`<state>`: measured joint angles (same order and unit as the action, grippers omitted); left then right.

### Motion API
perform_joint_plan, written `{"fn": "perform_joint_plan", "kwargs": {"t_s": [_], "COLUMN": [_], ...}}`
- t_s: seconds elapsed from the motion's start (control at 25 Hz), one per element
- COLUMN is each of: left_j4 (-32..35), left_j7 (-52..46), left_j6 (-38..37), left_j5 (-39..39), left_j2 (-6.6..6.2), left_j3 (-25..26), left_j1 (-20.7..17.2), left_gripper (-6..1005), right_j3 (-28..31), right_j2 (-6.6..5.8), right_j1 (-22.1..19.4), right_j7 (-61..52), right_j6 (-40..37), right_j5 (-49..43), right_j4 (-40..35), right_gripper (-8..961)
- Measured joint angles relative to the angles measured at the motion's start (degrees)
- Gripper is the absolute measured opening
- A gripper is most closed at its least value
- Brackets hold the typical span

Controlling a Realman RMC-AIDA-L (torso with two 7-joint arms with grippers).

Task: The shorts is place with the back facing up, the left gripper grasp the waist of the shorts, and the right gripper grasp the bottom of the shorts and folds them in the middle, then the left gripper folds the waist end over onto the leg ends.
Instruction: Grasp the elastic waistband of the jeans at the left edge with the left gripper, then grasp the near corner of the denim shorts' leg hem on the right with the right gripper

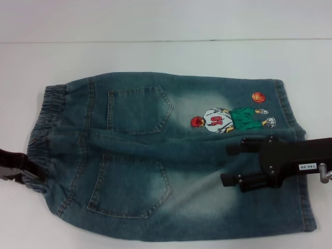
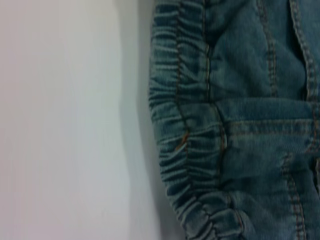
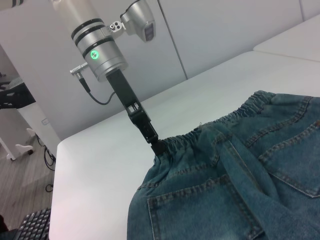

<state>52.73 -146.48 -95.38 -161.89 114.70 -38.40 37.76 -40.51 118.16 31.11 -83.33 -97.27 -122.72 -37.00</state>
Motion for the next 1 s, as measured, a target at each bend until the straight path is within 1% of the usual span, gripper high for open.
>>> {"fn": "perform_joint_plan", "kwargs": {"t_s": [0.4, 0.64, 0.72, 0.8, 0.84, 0.92, 1.0], "left_j4": [0.14, 0.37, 0.4, 0.44, 0.46, 0.57, 0.85], "left_j7": [0.35, 0.43, 0.55, 0.78, 0.98, 1.43, 1.98], "left_j6": [0.54, 0.61, 0.62, 0.58, 0.42, 0.14, -0.09], "left_j5": [0.27, 0.27, 0.26, 0.31, 0.56, 1.32, 2.38], "left_j2": [0.63, 0.71, 0.71, 0.73, 0.73, 0.65, 0.46], "left_j3": [-0.28, -0.18, -0.1, -0.03, -0.01, -0.01, 0.0], "left_j1": [0.05, 0.05, 0.04, 0.11, 0.21, 0.31, 0.36], "left_gripper": [288, 93, 81, 70, 64, 64, 64], "right_j3": [0.06, 0.14, 0.44, 0.56, 0.57, 0.28, 0.0], "right_j2": [0.05, 0.05, 0.02, -0.51, -1.05, -2.38, -3.97], "right_j1": [-0.06, -0.03, 0.09, 0.61, 1.12, 2.31, 3.35], "right_j7": [0.01, -0.18, -1.2, -3.95, -6.22, -12.61, -18.63], "right_j6": [0.44, 0.56, -0.32, -1.75, -2.64, -4.9, -7.93], "right_j5": [0.03, 0.15, 0.56, 1.04, 1.26, 0.86, -0.75], "right_j4": [0.17, 0.54, 0.22, -0.4, -0.97, -2.68, -5.5], "right_gripper": [940, 941, 942, 942, 942, 942, 942]}}
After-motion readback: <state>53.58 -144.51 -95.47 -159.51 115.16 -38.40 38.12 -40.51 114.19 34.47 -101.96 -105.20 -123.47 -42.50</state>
